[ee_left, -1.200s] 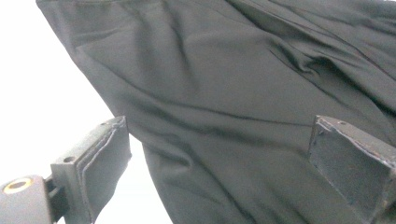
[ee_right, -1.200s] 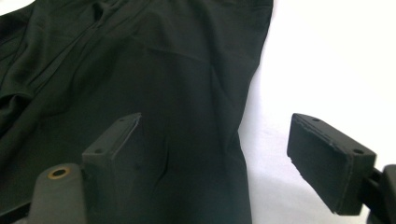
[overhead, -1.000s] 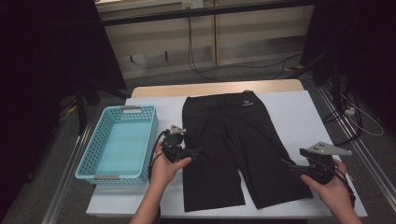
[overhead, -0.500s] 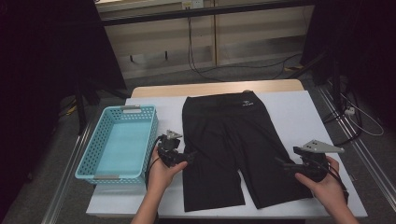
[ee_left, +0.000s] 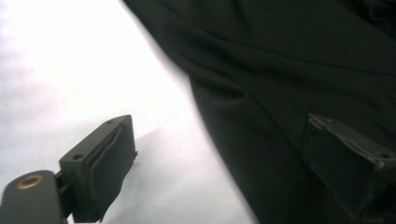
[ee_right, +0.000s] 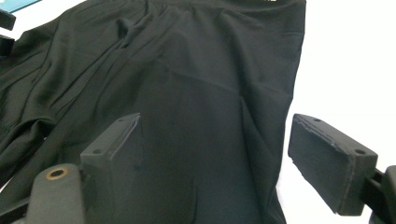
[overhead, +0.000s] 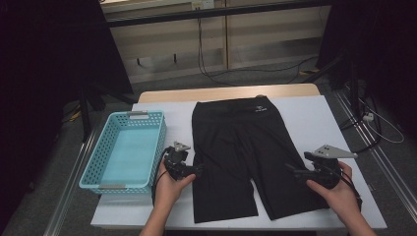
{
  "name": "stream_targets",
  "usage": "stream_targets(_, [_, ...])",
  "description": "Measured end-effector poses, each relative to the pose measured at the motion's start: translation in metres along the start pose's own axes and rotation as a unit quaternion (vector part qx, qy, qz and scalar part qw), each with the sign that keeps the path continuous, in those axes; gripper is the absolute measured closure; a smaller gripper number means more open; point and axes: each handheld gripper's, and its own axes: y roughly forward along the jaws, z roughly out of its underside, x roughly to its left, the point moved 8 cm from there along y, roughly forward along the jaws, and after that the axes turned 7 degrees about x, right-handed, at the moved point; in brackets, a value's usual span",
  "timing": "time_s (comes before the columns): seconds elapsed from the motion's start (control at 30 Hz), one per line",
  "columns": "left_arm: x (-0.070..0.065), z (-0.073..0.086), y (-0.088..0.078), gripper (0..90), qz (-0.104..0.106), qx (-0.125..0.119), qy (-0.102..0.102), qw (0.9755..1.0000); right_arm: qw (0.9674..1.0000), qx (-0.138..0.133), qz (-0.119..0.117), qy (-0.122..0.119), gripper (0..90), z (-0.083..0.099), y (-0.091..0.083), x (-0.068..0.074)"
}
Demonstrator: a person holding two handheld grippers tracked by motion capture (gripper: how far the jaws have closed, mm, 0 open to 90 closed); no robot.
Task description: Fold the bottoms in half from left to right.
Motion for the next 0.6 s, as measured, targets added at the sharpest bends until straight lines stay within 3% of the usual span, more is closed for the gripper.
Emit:
stream_targets(0.17, [-0.003,0.004,0.004,14.6,-0.017,0.006,0.016,0.9997,1.0,-0.002,-0.004,-0.003,18.0,-0.002,0.001,0.002])
stream_targets(0.27, [-0.005,0.005,0.003,18.6,-0.021,0.005,0.015,0.9997,1.0,-0.002,-0.005,-0.005,18.0,-0.003,0.001,0.003])
stream_targets(0.43, [-0.014,0.006,-0.004,44.1,-0.015,0.014,0.003,0.9998,0.9999,-0.001,-0.007,-0.008,18.1,-0.003,0.002,0.005])
stream_targets(0.6, [-0.02,0.008,-0.007,64.3,-0.001,0.022,-0.023,0.9995,0.9999,-0.003,-0.008,-0.007,18.1,-0.004,0.002,0.006])
